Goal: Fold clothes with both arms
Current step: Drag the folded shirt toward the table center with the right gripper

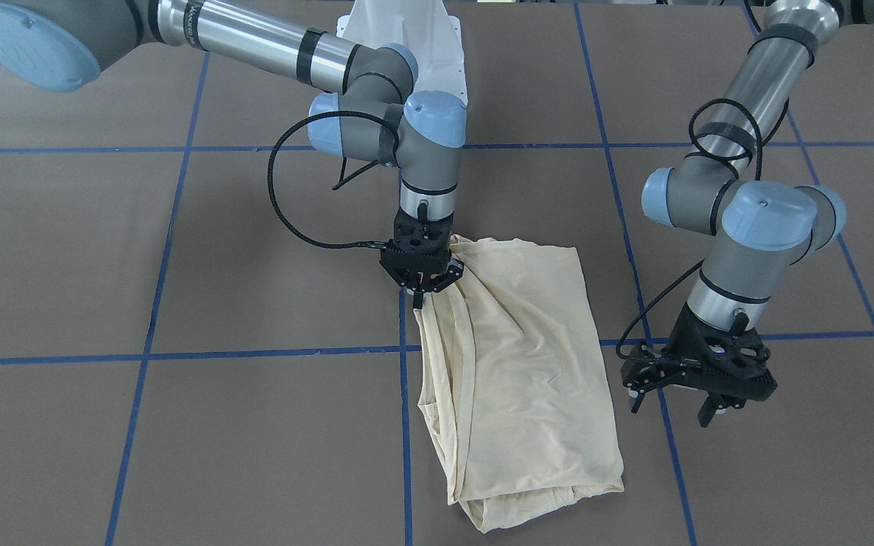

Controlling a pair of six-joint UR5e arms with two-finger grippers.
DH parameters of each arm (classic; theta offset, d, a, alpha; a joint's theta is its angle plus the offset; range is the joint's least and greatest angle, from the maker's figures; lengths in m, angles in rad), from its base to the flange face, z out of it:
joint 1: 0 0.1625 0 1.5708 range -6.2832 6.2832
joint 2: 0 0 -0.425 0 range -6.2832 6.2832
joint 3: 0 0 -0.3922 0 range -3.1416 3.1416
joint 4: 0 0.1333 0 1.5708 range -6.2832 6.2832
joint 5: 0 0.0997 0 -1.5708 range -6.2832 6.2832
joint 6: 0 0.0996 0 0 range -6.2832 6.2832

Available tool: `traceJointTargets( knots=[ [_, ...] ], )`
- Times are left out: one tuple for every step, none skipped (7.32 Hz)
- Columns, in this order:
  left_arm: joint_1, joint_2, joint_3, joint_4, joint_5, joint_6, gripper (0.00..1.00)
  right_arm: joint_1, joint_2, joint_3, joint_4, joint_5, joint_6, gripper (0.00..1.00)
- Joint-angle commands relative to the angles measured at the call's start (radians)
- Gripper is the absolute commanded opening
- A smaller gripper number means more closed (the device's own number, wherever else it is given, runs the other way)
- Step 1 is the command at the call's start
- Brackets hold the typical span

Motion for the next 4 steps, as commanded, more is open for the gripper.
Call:
traceJointTargets(
  knots=[
    [0.005,-0.001,-0.003,0.0,0.0,-0.025,1.0,0.0,-0.184,0.222,-0.008,0.003,-0.007,0.0],
    [0.008,0.0,-0.011,0.0,0.0,-0.027,1.0,-0.003,-0.254,0.295,-0.008,0.0,-0.007,0.0],
    [0.008,0.0,-0.011,0.0,0.0,-0.027,1.0,-0.035,-0.302,0.34,-0.007,-0.024,0.0,0.0],
    [0.008,0.0,-0.011,0.0,0.0,-0.027,1.0,-0.059,-0.331,0.384,-0.008,-0.05,0.005,0.0]
  ],
)
